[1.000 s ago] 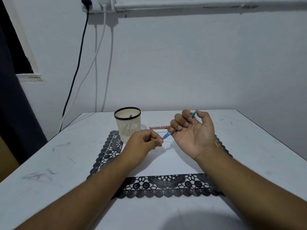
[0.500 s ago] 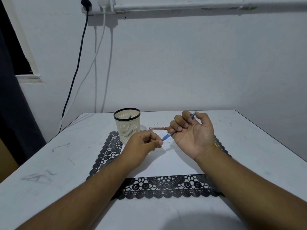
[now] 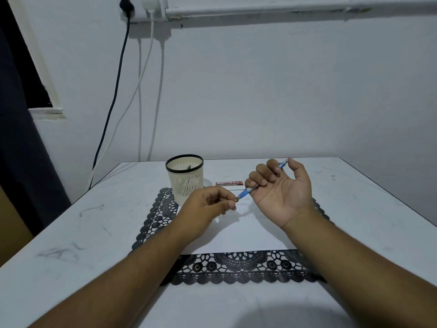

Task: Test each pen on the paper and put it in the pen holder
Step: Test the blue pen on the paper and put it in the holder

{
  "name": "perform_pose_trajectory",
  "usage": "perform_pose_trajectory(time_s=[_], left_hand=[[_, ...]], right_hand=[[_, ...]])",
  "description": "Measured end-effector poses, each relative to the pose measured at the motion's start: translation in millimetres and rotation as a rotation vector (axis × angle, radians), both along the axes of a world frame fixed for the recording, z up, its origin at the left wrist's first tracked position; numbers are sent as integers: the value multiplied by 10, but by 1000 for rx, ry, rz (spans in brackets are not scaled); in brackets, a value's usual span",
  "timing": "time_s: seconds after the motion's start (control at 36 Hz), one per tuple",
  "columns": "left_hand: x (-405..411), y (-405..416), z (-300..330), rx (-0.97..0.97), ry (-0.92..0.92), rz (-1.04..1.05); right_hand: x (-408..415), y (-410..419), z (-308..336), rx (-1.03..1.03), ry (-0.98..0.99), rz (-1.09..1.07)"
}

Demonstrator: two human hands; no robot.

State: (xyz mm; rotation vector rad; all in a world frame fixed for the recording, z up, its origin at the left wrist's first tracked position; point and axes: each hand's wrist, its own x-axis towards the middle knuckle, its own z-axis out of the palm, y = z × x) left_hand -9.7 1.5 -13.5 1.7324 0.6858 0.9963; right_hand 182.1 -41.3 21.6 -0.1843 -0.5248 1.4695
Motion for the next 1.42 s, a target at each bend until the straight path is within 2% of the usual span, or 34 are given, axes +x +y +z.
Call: perform_pose_trajectory(time_s=[0.61, 0.81, 0.89, 1.0, 1.06, 1.14, 1.19, 1.28, 1.42], left_hand=[[-29, 18, -12, 38, 6, 14], [-73, 42, 95, 121, 27, 55], [-173, 99, 130, 197, 118, 131], [-321, 214, 157, 325, 274, 239], [-369, 257, 196, 321, 380, 267], [-420, 278, 216, 289, 623, 282], [-449, 273, 210, 310, 779, 294], [-456, 296, 189, 305, 966, 282], [-445, 337, 112, 339, 1090, 254]], right_hand=[[-26, -28, 11, -15, -59, -35], [-130, 17, 5, -145, -397, -121], [-125, 36, -9, -186, -625, -173], [94, 83, 24, -242, -597, -216], [204, 115, 11, -246, -589, -256], [252, 135, -70, -271, -714, -286], [198, 132, -132, -265, -817, -269], [88, 126, -193, -220, -864, -193], [-59, 92, -317, -168, -968, -118]])
